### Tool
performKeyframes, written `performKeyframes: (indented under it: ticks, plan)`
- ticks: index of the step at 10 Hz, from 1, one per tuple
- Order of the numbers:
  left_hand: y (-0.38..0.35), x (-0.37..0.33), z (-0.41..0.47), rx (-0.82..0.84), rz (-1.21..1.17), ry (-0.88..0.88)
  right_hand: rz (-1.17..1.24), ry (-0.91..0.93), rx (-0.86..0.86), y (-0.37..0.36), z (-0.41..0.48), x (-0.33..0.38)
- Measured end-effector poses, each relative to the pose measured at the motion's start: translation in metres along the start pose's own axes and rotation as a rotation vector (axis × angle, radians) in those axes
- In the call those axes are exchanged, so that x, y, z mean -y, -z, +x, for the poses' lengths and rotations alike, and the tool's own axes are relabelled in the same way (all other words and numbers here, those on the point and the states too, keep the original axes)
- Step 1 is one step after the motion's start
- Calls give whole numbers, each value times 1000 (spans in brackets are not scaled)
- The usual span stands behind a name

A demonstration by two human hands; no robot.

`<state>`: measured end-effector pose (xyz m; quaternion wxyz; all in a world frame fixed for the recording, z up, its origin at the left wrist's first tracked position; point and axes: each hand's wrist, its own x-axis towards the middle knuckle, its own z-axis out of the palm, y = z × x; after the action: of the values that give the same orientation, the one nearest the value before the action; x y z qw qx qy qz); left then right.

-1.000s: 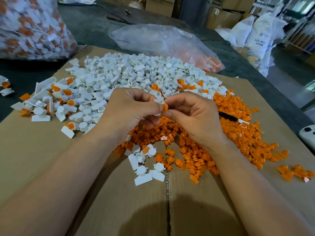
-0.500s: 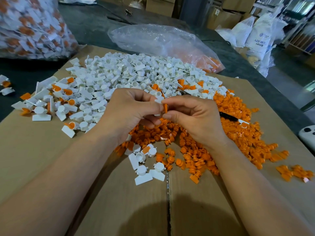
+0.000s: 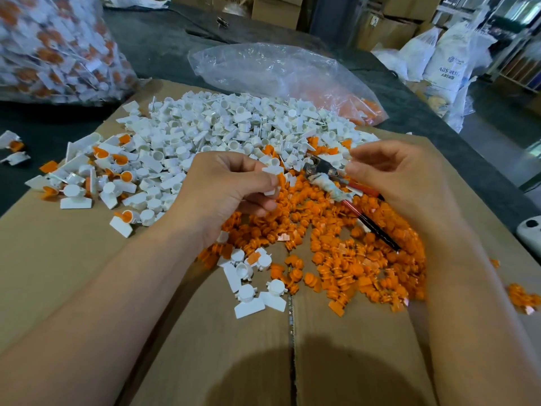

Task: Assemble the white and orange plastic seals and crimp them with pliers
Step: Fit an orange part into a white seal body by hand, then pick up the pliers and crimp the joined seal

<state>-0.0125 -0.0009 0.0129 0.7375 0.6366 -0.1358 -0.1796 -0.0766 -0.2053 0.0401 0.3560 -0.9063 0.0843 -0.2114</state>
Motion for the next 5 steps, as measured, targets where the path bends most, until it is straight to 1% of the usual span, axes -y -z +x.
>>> performKeyframes:
  ticks: [1, 2, 3, 4, 5]
  plan:
    - [0, 0, 1, 7, -15, 7, -207, -156, 153, 13, 5, -16]
    - [0, -1, 1, 5, -20, 8, -414, -243, 328, 12, 9, -24]
    - [0, -1, 1, 0, -13, 5, -584, -260, 386, 4, 11, -28]
    - [0, -1, 0, 4, -17, 5, -631, -256, 420, -6, 12, -33]
    - [0, -1, 0, 7, -19, 6, -632, -270, 418, -11, 13, -35]
